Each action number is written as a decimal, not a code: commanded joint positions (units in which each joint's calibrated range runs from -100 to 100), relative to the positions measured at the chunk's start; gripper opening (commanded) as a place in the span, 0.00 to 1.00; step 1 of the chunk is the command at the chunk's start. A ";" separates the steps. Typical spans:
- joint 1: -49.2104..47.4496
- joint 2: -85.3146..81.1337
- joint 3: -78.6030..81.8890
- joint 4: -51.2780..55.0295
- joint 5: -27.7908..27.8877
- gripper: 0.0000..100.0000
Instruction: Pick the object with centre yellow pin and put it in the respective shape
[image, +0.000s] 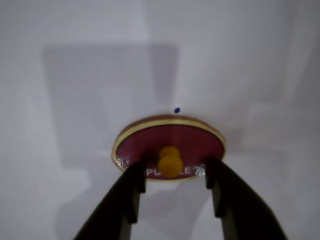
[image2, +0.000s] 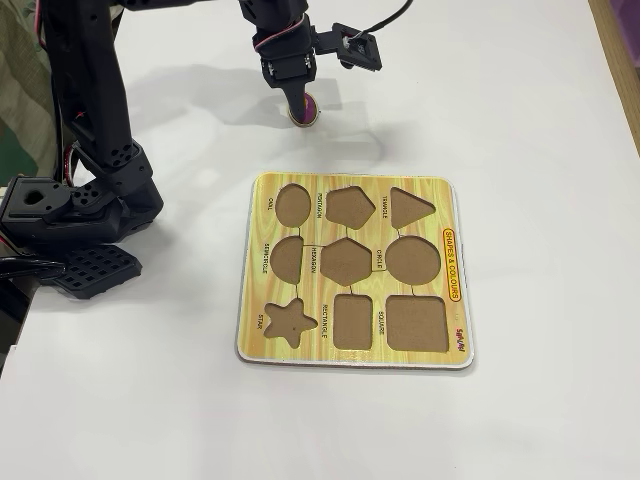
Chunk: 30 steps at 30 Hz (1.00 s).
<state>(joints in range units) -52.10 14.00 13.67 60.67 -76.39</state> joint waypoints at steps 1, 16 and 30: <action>1.03 -0.53 -0.54 -0.69 0.19 0.14; 1.03 1.48 -0.99 -0.69 0.19 0.14; 1.03 3.15 -1.26 -0.69 0.19 0.04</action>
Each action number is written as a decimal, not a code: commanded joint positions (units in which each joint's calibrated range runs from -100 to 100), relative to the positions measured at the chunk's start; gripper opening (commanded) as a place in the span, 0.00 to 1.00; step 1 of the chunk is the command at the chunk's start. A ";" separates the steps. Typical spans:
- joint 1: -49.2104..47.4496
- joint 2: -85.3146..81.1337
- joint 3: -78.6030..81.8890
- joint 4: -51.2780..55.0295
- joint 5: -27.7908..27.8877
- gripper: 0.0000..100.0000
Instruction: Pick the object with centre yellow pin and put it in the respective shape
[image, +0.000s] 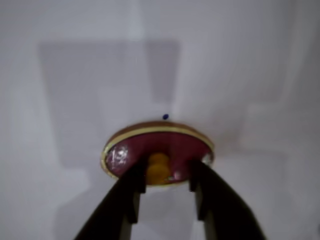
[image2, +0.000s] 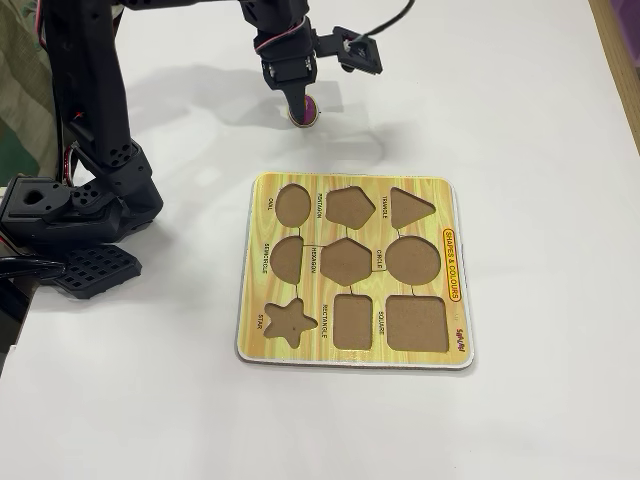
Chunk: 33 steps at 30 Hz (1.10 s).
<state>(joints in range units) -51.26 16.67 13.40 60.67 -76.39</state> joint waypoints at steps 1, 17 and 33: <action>0.19 0.49 -0.99 -0.69 0.19 0.02; 0.19 -0.26 0.09 -0.43 0.24 0.01; 9.47 -17.59 12.50 -0.60 0.24 0.01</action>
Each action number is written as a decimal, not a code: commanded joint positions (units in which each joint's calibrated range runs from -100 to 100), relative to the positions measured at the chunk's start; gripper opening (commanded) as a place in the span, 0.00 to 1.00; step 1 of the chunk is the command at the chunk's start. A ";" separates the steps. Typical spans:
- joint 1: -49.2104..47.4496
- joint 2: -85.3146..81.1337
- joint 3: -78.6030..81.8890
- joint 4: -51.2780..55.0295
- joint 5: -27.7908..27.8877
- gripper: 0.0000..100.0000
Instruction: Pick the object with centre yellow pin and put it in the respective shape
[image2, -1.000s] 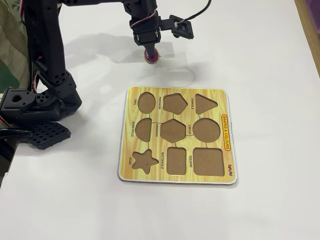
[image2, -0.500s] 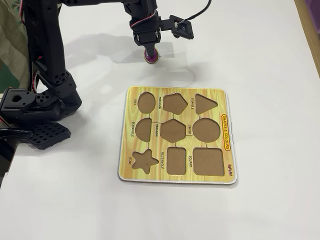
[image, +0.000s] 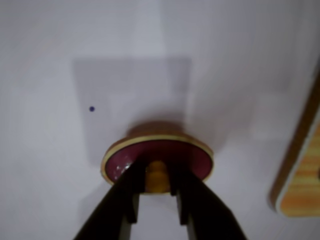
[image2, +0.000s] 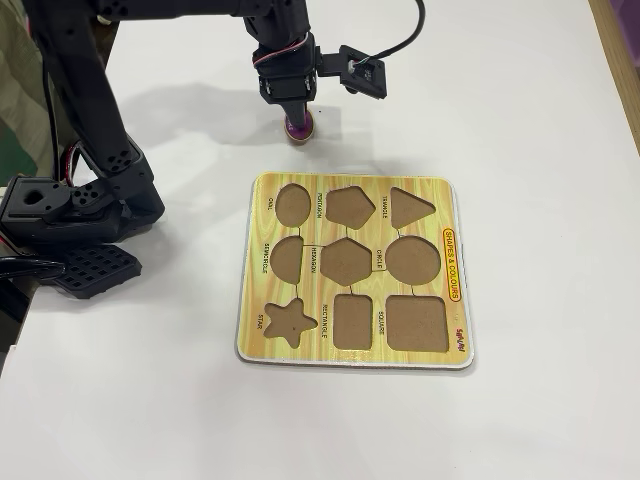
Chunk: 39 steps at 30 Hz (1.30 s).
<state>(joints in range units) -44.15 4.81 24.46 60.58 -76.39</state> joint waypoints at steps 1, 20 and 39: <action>3.04 -6.74 2.43 -0.51 0.24 0.01; 16.42 -26.90 18.97 -0.43 0.29 0.01; 17.49 -36.28 31.74 -0.43 0.35 0.01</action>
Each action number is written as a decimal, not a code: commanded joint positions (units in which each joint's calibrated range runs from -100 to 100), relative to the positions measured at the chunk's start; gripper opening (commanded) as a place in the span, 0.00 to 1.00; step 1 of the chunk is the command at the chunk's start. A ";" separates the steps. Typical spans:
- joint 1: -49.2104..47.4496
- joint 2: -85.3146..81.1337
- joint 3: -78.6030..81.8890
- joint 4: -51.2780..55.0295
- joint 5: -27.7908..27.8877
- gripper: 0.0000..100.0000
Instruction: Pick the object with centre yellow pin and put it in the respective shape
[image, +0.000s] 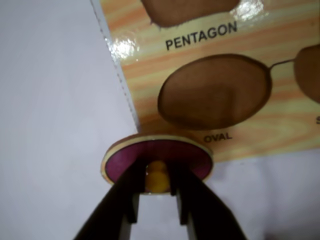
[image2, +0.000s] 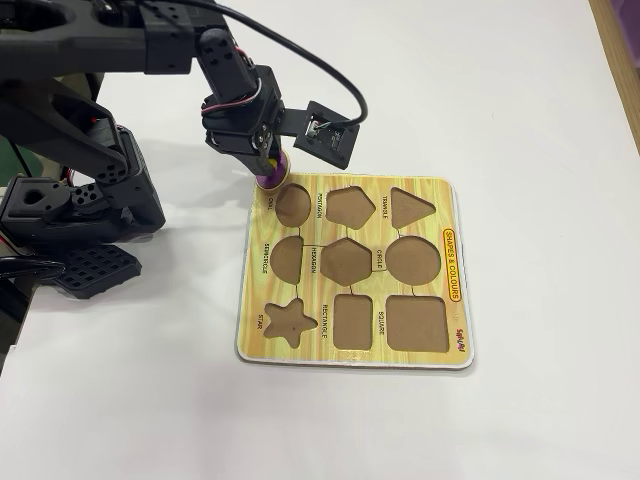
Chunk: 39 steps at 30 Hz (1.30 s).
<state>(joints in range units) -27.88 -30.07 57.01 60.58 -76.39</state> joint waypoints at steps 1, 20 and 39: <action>1.41 -1.23 -0.90 -0.43 0.40 0.01; 7.56 5.55 -3.87 -0.51 7.67 0.01; 10.10 16.51 -14.57 -1.29 11.28 0.01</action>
<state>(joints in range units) -18.15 -13.40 45.14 60.58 -65.31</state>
